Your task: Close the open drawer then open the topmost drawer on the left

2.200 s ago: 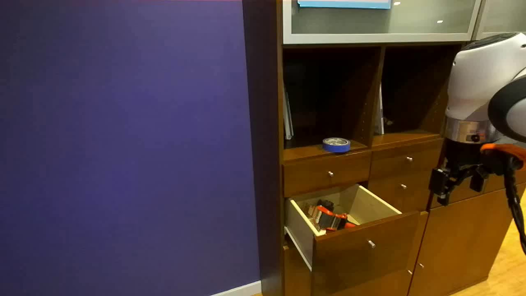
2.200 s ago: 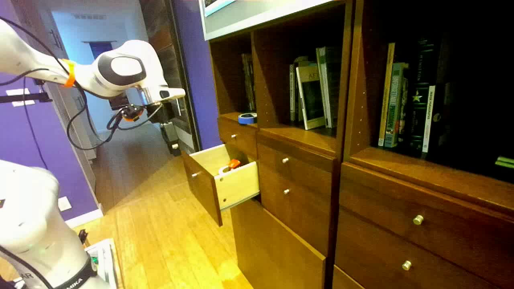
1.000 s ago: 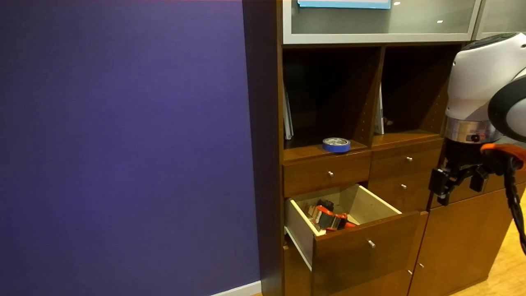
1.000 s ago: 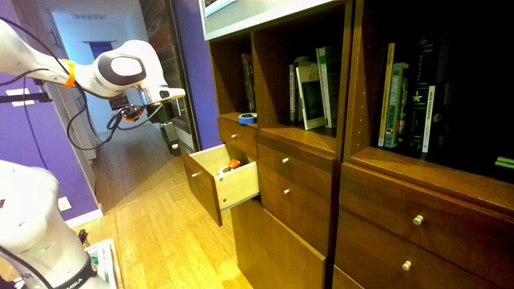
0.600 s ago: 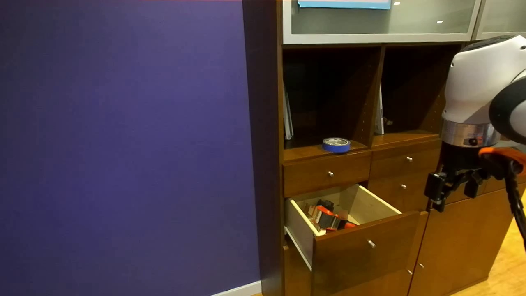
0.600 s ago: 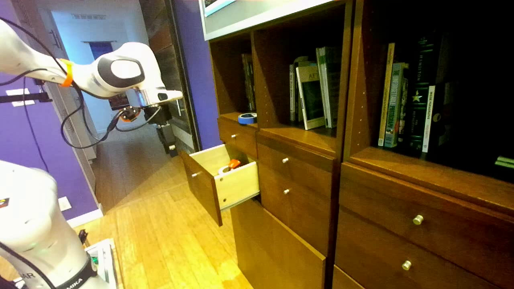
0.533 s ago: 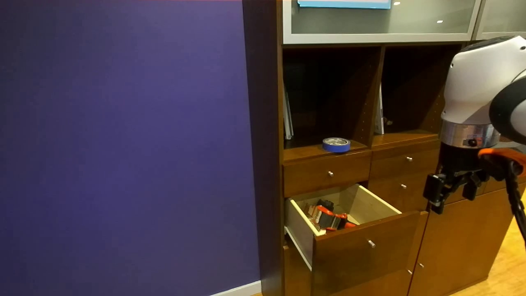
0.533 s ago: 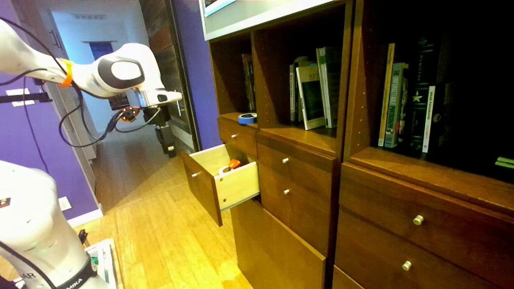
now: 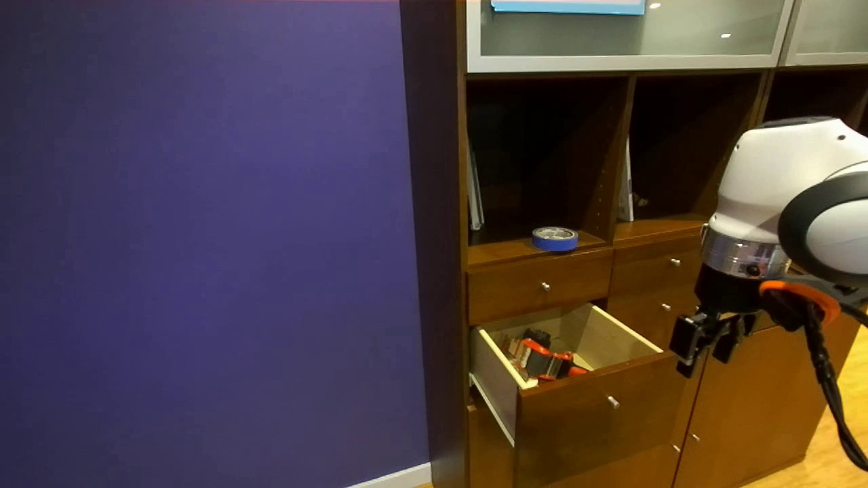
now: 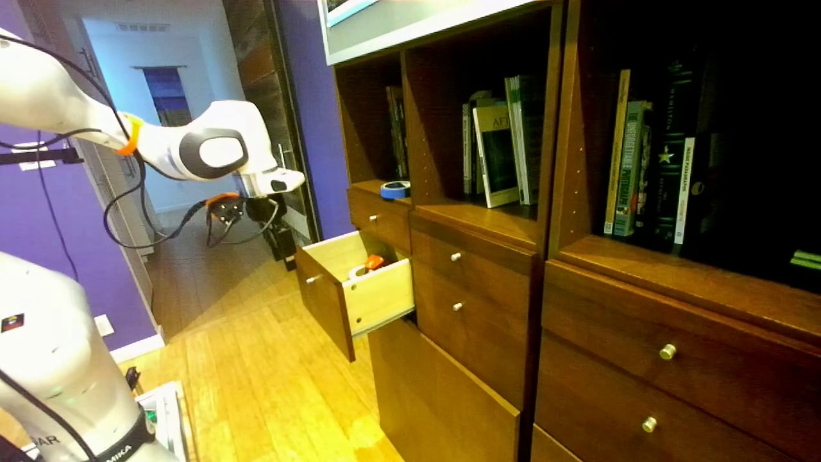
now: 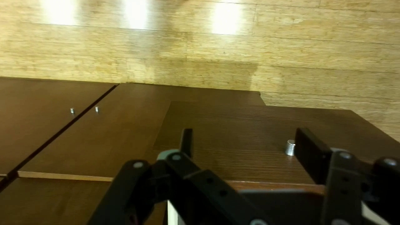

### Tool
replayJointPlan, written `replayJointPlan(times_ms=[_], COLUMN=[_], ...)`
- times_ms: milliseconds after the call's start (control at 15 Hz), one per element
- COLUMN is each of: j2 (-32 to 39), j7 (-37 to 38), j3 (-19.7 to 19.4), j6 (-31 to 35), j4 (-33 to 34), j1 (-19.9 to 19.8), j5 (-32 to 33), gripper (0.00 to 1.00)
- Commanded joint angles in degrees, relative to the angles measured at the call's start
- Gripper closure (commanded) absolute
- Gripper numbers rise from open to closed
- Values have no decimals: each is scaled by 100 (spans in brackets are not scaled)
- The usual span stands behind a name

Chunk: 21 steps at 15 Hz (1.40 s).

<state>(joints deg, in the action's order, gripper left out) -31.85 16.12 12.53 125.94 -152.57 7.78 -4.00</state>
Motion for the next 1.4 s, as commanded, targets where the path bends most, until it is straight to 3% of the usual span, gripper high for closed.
replayJointPlan(times_ms=[0,400,533,1333], j2=[474,1233,1444,2548], j7=[-171,55,125,979], j3=[-112,-164,-152,46], j6=[748,1842,2231,3916], j4=[-146,-184,-185,183], j1=[60,-135,-215,-809], j5=[-183,-63,23,1424], gripper=[48,91,100,100])
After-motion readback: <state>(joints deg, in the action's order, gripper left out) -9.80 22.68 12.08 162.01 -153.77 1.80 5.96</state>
